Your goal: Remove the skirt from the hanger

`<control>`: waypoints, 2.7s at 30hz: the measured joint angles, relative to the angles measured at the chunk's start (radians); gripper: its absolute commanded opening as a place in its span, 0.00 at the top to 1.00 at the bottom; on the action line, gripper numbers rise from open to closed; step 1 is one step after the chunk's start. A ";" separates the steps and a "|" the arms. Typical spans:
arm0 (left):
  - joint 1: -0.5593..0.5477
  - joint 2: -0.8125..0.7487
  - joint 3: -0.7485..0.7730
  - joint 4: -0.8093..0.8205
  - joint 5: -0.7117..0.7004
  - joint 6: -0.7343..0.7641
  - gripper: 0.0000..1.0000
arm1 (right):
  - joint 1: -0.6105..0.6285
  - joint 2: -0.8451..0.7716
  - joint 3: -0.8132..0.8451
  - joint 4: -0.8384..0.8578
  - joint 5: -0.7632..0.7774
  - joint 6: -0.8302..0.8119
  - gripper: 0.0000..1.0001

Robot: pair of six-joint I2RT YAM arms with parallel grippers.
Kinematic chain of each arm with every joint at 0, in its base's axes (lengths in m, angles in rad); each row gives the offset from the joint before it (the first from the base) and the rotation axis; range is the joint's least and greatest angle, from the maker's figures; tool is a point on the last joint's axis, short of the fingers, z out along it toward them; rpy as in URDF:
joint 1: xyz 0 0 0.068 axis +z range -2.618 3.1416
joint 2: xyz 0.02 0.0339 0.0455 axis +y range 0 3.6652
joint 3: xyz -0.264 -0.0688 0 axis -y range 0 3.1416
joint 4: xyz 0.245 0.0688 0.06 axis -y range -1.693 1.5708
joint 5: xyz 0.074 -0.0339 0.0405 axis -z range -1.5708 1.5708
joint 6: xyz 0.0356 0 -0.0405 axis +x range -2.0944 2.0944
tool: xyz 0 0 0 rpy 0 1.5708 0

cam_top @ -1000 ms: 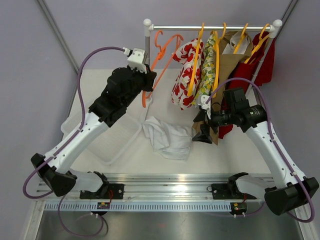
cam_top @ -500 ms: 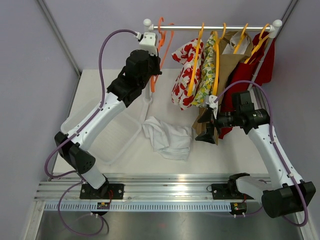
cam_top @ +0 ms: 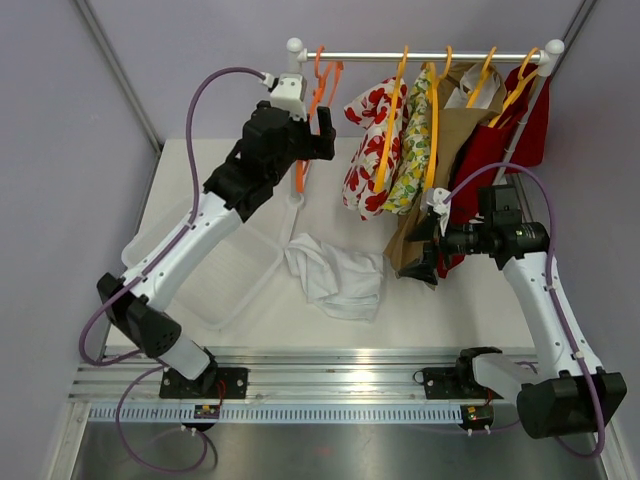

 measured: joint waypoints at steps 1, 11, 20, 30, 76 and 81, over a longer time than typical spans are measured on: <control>0.000 -0.026 -0.018 -0.002 0.011 -0.003 0.04 | -0.013 -0.004 0.000 -0.001 -0.005 -0.005 0.00; -0.003 -0.689 -0.608 0.027 0.240 0.121 0.01 | -0.129 -0.033 0.000 -0.040 -0.051 -0.063 0.01; -0.199 -0.691 -0.947 -0.058 0.212 -0.197 0.01 | -0.194 -0.034 -0.006 -0.049 -0.065 -0.085 0.00; -0.362 -0.253 -0.811 -0.222 -0.121 -0.990 0.01 | -0.218 -0.042 -0.019 -0.048 -0.078 -0.085 0.01; -0.220 -0.774 -0.455 -0.126 -0.717 0.180 1.00 | -0.232 -0.054 -0.021 -0.063 -0.086 -0.112 0.00; 0.049 -0.765 -0.565 -0.153 -0.573 0.121 0.72 | -0.232 -0.050 -0.021 -0.063 -0.086 -0.112 0.01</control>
